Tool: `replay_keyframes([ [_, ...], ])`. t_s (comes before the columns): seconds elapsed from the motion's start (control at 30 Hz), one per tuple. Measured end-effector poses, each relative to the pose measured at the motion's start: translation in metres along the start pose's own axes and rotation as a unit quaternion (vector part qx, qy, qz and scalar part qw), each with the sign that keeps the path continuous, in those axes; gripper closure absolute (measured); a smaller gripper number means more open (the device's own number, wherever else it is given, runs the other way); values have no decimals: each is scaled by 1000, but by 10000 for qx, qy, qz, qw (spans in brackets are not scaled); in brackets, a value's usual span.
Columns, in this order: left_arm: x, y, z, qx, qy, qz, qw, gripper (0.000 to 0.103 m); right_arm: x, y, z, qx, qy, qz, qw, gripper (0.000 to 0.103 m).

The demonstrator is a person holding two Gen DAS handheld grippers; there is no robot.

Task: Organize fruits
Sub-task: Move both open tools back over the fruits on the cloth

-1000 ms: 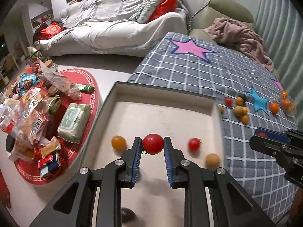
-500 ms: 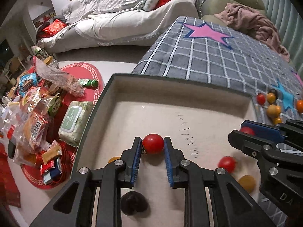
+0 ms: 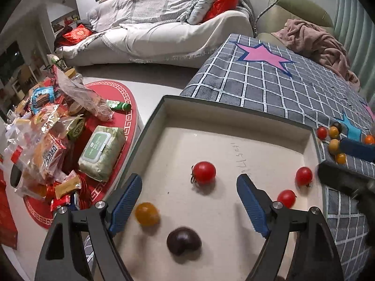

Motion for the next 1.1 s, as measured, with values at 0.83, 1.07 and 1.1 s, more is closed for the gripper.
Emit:
replay_keyframes([
  [0.83, -59, 18, -161, 1032, 827, -81, 9912, 19, -60, 68, -150, 1357, 856, -30, 9870, 14],
  [1.07, -31, 17, -186, 576, 599, 47, 9965, 19, -39, 39, -172, 1751, 529, -118, 9831, 24],
  [1.1, -25, 17, -189, 517, 552, 69, 9971, 19, -33, 36, -177, 1842, 435, -99, 9819, 26],
])
Point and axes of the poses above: each gripper's, at about its wrist camera, not at the fingertips, and x roughly the way its jaws point, z to its left, y to its underside, the point moved 3 cm from there along x, roughly the way its jaws point, and after that the axes turned 1 degree about -y, right-handed, at the moved point
